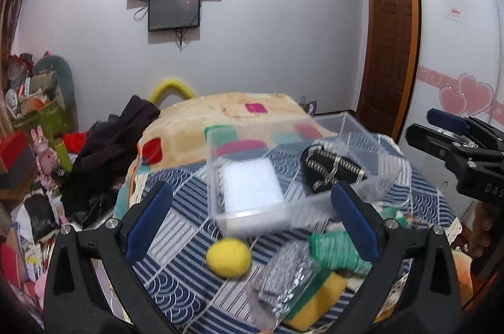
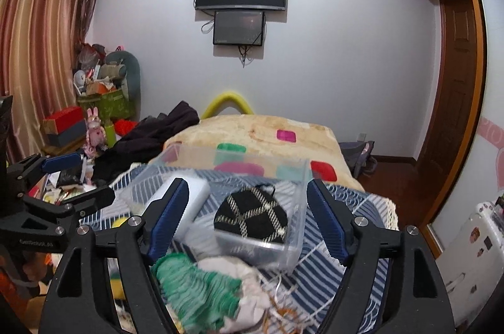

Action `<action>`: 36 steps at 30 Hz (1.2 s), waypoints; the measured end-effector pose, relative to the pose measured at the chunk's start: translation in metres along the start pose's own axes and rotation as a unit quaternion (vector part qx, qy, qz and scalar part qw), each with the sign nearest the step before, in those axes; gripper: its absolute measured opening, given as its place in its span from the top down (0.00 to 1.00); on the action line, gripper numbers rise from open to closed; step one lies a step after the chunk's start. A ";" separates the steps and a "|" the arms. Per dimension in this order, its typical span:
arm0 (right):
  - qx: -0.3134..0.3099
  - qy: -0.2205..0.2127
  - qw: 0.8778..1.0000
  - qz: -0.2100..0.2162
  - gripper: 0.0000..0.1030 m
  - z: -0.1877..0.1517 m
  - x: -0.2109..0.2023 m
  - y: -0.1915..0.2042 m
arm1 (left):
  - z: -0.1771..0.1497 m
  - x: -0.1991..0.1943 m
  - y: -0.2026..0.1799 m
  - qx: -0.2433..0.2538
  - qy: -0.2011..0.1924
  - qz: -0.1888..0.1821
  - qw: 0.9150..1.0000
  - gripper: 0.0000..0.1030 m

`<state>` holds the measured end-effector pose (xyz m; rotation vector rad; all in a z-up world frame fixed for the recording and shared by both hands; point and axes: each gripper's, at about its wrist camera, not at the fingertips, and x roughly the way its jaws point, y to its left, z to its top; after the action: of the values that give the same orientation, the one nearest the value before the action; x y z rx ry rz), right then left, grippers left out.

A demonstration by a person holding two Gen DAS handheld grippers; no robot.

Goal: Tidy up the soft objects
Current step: 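Grasp the yellow felt ball with the left tool while the right tool grasps the green glove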

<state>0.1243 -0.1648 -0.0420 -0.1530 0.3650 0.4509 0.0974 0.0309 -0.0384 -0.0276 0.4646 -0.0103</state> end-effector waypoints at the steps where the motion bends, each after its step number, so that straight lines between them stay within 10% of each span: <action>1: 0.001 0.005 1.000 0.002 0.27 -0.004 0.001 0.002 | -0.005 0.002 0.002 -0.002 0.005 0.003 1.000 0.01; 16: 0.010 0.113 0.993 0.042 0.28 -0.065 0.035 0.018 | -0.060 0.042 0.021 -0.029 0.085 0.037 0.995 0.17; 25: 0.018 0.124 0.991 0.049 0.70 -0.072 0.035 0.011 | -0.073 0.067 0.041 -0.089 0.133 0.007 0.987 0.38; 29: 0.026 0.115 0.992 0.049 0.74 -0.070 0.029 0.008 | -0.079 0.073 0.043 -0.104 0.148 -0.017 0.983 0.56; 36: 0.029 0.094 0.994 0.039 0.79 -0.063 0.015 0.002 | -0.075 0.060 0.036 -0.083 0.131 -0.006 0.988 0.56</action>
<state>0.1160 -0.1710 -0.1054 -0.1252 0.5692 0.5033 0.1178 0.0638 -0.1333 -0.1947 0.7278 0.0133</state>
